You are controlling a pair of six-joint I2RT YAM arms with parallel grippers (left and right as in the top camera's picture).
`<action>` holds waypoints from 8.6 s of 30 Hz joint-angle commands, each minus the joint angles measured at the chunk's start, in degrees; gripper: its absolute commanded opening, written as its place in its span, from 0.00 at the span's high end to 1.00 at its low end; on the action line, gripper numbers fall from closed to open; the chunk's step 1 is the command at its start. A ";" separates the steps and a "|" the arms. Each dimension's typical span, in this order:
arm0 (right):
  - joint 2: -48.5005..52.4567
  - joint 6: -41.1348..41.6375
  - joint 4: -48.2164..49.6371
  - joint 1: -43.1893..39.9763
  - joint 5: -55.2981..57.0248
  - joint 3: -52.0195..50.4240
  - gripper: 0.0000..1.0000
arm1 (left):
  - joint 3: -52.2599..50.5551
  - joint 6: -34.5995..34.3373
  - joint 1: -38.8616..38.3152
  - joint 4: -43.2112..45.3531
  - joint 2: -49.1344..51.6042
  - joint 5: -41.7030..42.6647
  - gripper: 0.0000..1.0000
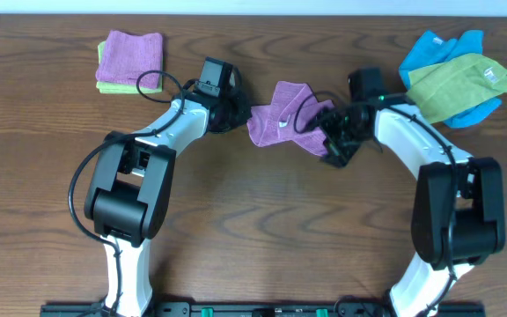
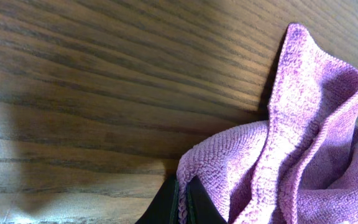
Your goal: Fold the cloth
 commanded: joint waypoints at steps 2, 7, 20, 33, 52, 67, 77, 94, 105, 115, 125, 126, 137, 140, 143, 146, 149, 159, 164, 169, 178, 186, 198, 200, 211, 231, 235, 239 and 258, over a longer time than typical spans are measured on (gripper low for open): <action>-0.37 6.45 -1.05 -0.33 -7.93 -3.43 0.23 | 0.66 -0.61 0.07 0.09 0.79 -1.53 0.94; -1.90 6.82 -2.49 -1.07 -4.94 -3.52 0.25 | 0.66 -0.61 0.24 0.24 0.79 -1.53 0.94; -2.51 3.74 1.84 -1.36 8.00 -3.54 0.53 | 0.66 -0.61 0.48 0.24 0.79 -1.49 0.94; -2.51 2.56 2.29 -0.20 15.98 -3.54 0.88 | 0.66 -0.61 0.48 0.26 0.79 -1.46 0.94; -2.51 -3.28 4.92 0.87 14.88 -3.52 0.09 | 0.68 -0.61 0.48 0.92 0.72 0.04 0.94; -2.38 5.38 7.06 1.20 16.02 -4.66 0.44 | 0.68 -0.63 0.48 1.49 0.72 0.07 0.94; -2.38 10.29 9.92 1.46 14.71 -8.79 0.66 | 0.68 -0.61 0.48 1.49 0.72 0.04 0.94; -8.59 -7.48 10.10 2.10 12.66 -5.44 0.98 | 4.72 -1.88 5.22 -7.23 -6.84 3.50 0.94; -25.90 -12.35 -5.03 2.47 18.18 6.64 0.98 | 5.18 -8.33 8.17 -9.18 -15.41 3.96 0.94; -30.38 -14.78 -8.15 2.60 19.37 8.70 0.98 | 5.18 -14.73 9.64 -3.48 -15.76 11.65 0.94; -30.93 -22.82 -6.08 2.32 19.02 9.75 0.99 | 5.16 -19.50 16.68 -5.55 -15.67 18.49 0.05; -30.93 -22.82 -6.25 2.34 19.02 9.75 0.99 | 5.16 -19.45 17.31 -5.57 -15.69 19.17 0.05; -30.93 -22.60 -3.98 2.38 18.80 9.75 0.98 | 5.16 -23.15 13.09 -12.74 -15.67 29.83 0.05; -30.93 -22.58 -2.56 2.38 18.84 9.75 0.98 | 5.16 -24.02 10.95 -14.58 -15.67 33.00 0.05; -30.93 -22.60 0.24 2.38 20.24 9.75 0.98 | 5.16 -24.57 9.31 -17.33 -15.67 33.00 0.05; -30.93 -22.91 4.22 2.36 23.41 9.75 0.99 | 4.94 -24.13 8.57 -22.88 -15.65 30.16 0.05; -30.93 -23.45 8.61 2.36 23.21 9.75 0.98 | 4.63 -23.61 8.50 -24.20 -15.61 28.63 0.05; -30.93 -23.45 13.64 2.38 23.12 9.77 0.98 | 4.63 -35.54 7.85 -20.79 -15.52 27.06 0.05; -30.93 -23.54 14.80 2.36 23.19 9.77 0.98 | 4.63 -42.10 5.38 -18.18 -15.32 22.51 0.05; -30.93 -23.93 14.84 2.38 23.39 9.77 0.99 | 4.61 -46.60 2.67 -15.19 -13.11 22.60 0.05; -30.93 -24.35 14.82 2.38 26.62 9.77 0.98 | 4.61 -53.18 -1.66 -14.53 -1.70 36.15 0.05; -30.93 -26.58 13.86 2.38 26.86 9.77 0.98 | 4.61 -66.60 -4.46 4.17 3.76 38.95 0.05; -30.93 -28.24 12.63 2.38 27.87 9.77 0.99 | 4.61 -77.11 -4.85 15.98 3.78 31.34 0.04; -30.93 -28.26 12.63 2.38 27.87 9.77 0.99 | 4.61 -77.40 -4.85 17.46 3.78 30.03 0.04; -30.93 -29.29 12.37 2.38 27.85 9.77 0.98 | 4.61 -78.12 -4.90 19.96 3.78 26.03 0.70; -30.95 -29.24 14.08 3.87 25.51 9.77 0.98 | 4.63 -72.00 -1.36 37.77 3.76 29.79 0.94; -30.95 -29.38 14.05 3.80 25.57 9.77 0.98 | 4.63 -69.13 2.34 38.51 3.74 33.90 0.94; -30.88 -34.45 15.37 3.78 26.23 9.77 0.98 | 4.63 -67.82 6.34 38.12 3.74 37.27 0.94; -22.38 -37.99 28.70 3.82 26.86 9.77 0.98 | 16.46 -66.49 16.17 40.24 0.26 43.54 0.94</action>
